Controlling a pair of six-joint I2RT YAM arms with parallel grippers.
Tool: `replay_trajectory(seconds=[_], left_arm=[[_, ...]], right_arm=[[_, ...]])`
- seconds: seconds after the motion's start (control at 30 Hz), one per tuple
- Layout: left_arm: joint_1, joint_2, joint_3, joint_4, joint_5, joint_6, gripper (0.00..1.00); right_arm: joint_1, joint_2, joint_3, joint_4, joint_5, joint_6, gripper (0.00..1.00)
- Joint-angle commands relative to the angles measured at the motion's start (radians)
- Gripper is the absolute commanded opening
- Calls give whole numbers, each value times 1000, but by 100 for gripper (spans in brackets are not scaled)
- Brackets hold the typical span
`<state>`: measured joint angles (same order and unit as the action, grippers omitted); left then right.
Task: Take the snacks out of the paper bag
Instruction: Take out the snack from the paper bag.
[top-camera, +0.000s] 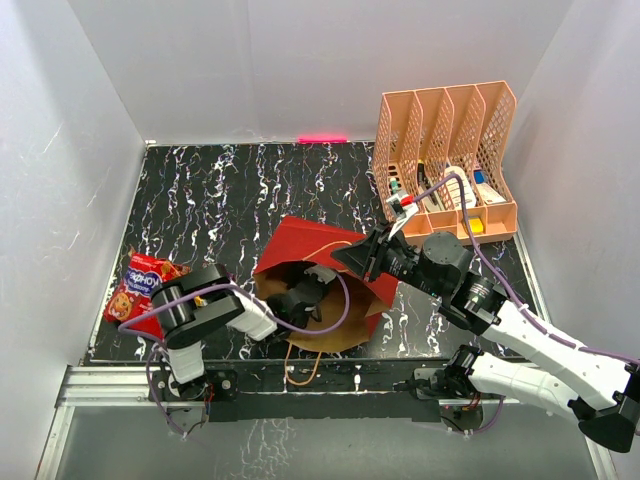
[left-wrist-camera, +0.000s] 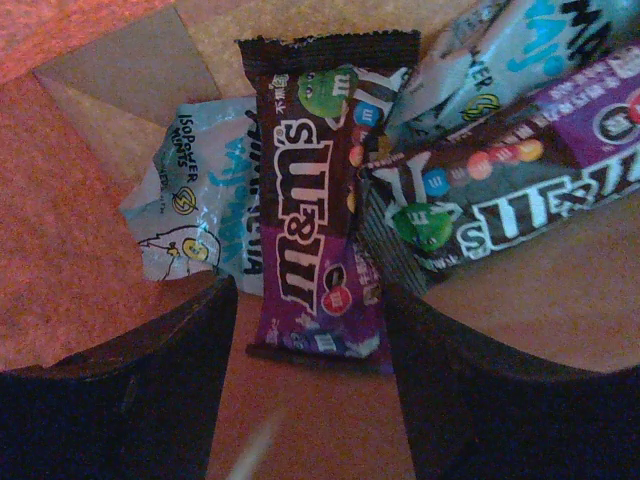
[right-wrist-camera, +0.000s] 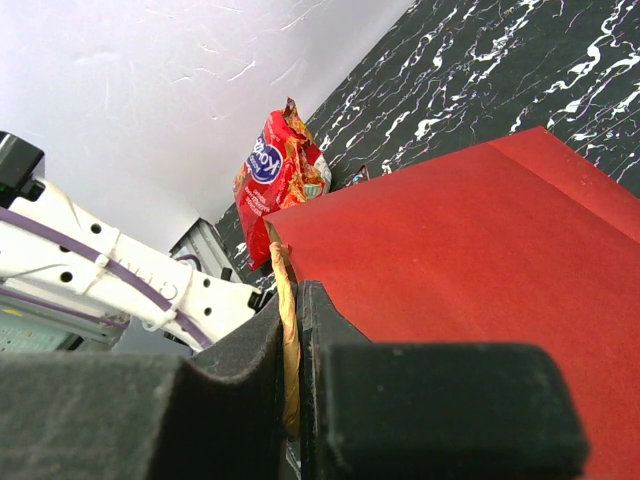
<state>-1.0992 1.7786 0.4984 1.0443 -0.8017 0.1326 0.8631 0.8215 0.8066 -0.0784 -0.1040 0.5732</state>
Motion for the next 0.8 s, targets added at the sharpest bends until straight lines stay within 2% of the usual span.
replay_trajectory(seconds=[0.0, 0.23, 0.4, 0.6, 0.77], left_arm=[[48, 46, 56, 9, -13, -61, 59], [65, 117, 98, 10, 19, -60, 52], [75, 104, 124, -41, 37, -69, 29], [75, -2, 130, -230, 76, -191, 25], [74, -140, 130, -454, 194, -342, 16]], right_arm=[[-1, -21, 17, 50, 3, -4, 7], [0, -19, 13, 52, 4, 2, 7], [1, -24, 8, 48, 9, 1, 7], [0, -27, 6, 47, 18, -5, 7], [0, -30, 5, 47, 28, -13, 7]])
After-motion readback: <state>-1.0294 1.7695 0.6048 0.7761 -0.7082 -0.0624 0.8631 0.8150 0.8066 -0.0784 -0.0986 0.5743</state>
